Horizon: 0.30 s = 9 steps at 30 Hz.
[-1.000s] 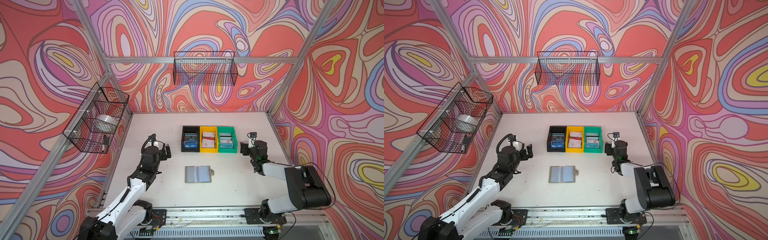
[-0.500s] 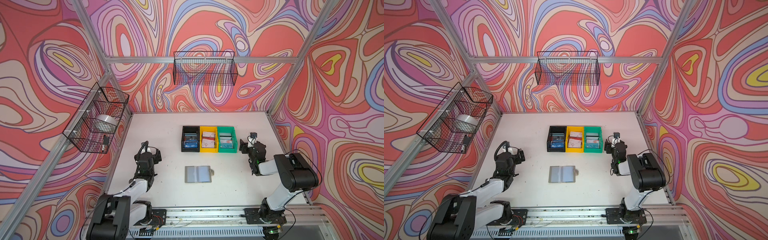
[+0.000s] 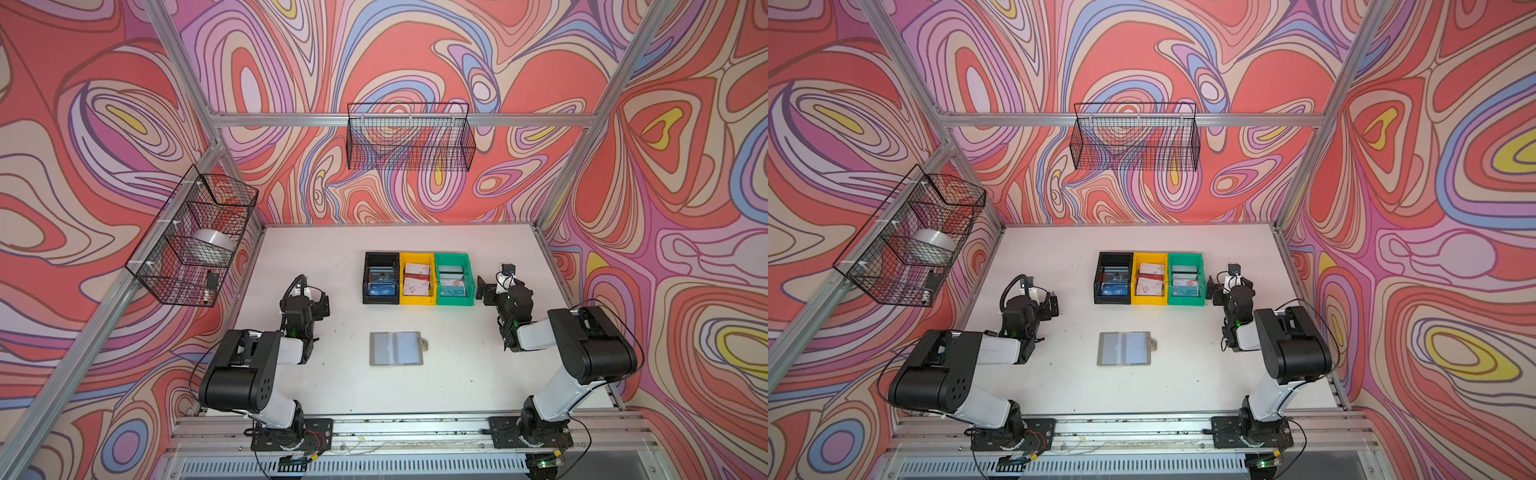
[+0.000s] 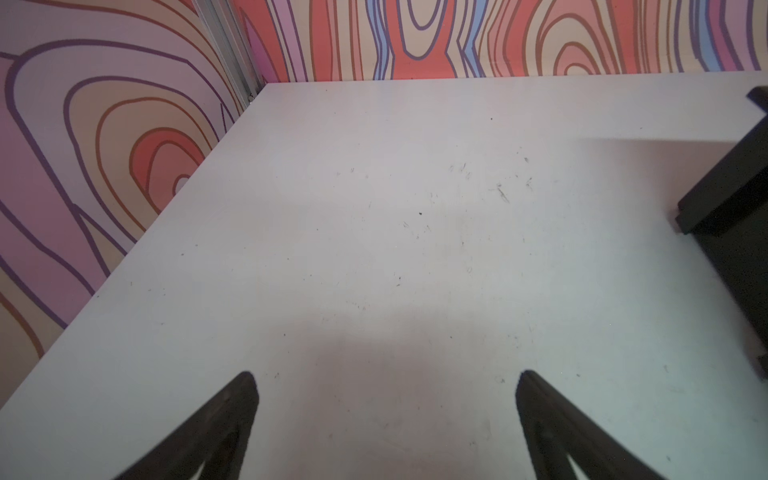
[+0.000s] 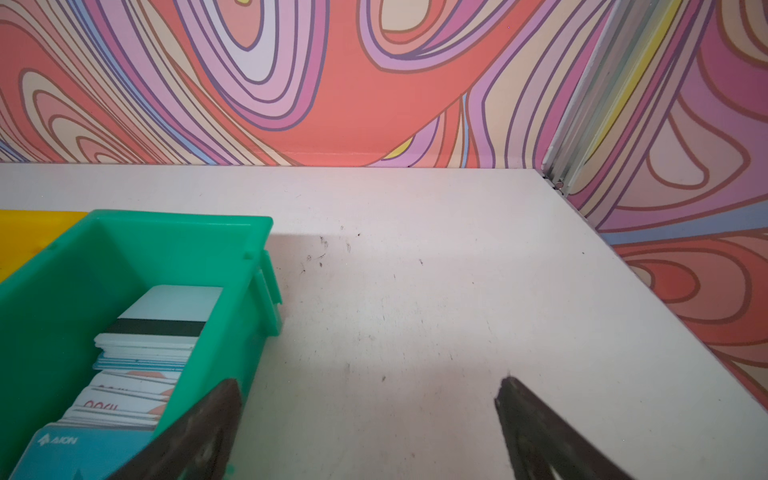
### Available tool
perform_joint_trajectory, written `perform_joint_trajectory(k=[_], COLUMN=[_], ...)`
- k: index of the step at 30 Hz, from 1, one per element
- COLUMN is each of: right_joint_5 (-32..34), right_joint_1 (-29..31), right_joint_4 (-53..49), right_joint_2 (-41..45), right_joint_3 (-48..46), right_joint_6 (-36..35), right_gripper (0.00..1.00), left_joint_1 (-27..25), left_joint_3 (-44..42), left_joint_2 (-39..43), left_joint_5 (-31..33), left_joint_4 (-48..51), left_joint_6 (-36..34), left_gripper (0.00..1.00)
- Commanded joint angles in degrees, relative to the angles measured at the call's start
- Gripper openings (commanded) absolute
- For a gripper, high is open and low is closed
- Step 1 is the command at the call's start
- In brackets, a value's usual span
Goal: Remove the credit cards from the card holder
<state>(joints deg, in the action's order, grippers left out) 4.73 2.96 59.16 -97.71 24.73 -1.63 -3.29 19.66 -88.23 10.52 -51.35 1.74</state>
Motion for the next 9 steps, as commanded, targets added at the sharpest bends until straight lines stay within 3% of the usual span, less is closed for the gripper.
perform_joint_trajectory(k=[1, 9], right_joint_5=[0.54, 2.21], right_joint_1=[-0.34, -0.33], right_joint_4=[0.29, -0.18], right_joint_2=[-0.37, -0.46], right_joint_3=[-0.29, 0.09], right_joint_6=[0.25, 0.89], right_gripper=[0.98, 0.98], left_joint_1=[0.48, 0.48], left_joint_3=[1.64, 1.43], left_joint_2=[0.05, -0.15], left_joint_5=[0.45, 0.43], left_joint_4=[-0.02, -0.77], left_joint_6=[-0.25, -0.37], left_gripper=[1.0, 1.0])
